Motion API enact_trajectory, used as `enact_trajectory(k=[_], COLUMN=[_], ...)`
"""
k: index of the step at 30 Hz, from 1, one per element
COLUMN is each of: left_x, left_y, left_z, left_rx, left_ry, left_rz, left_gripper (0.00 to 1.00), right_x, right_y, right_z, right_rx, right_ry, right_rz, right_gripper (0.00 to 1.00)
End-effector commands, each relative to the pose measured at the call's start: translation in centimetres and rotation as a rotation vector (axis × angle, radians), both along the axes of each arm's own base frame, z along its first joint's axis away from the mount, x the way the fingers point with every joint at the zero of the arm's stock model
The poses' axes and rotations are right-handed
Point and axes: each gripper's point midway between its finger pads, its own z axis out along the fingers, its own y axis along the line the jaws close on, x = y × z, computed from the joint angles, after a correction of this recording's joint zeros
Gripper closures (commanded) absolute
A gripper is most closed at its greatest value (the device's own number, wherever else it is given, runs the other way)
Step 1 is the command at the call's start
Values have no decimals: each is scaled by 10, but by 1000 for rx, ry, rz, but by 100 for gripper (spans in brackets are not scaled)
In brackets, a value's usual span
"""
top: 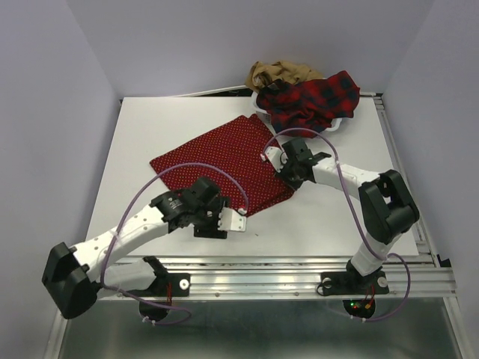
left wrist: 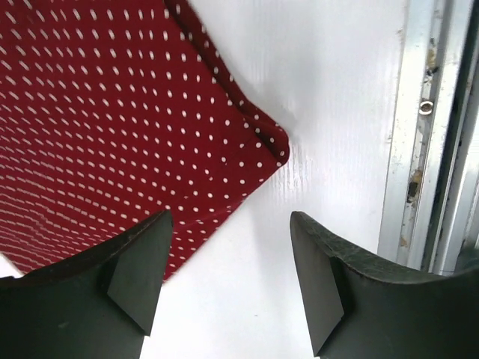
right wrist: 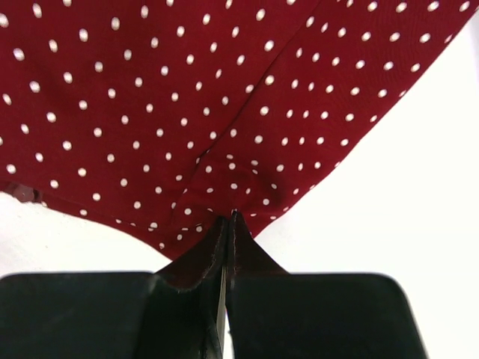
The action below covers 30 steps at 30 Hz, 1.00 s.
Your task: Fold and stack the skirts
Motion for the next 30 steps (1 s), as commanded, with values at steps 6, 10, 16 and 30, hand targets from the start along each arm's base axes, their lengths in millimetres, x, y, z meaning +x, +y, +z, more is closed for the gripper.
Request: enact_trajectory(k=[6,10,16,30], left_x=[-34,-44,-40,-24], left_y=[-22,-29,-31,-2], left_z=[3,-5,-22,-54], left_rx=[245,409,595,790], left_ry=[-45,-86,-138,-185], left_rz=[-339,-419,-456,-438], left_gripper=[21,20,20,25], right_x=[12,8,10,13], right_y=[25,24,24,24], right_z=[15,6,3,1], right_rx=[87,76,68,57], right_ry=[65,102,104,101], right_rz=[-37,-40,-40,-22], right_gripper=[99,99,99,99])
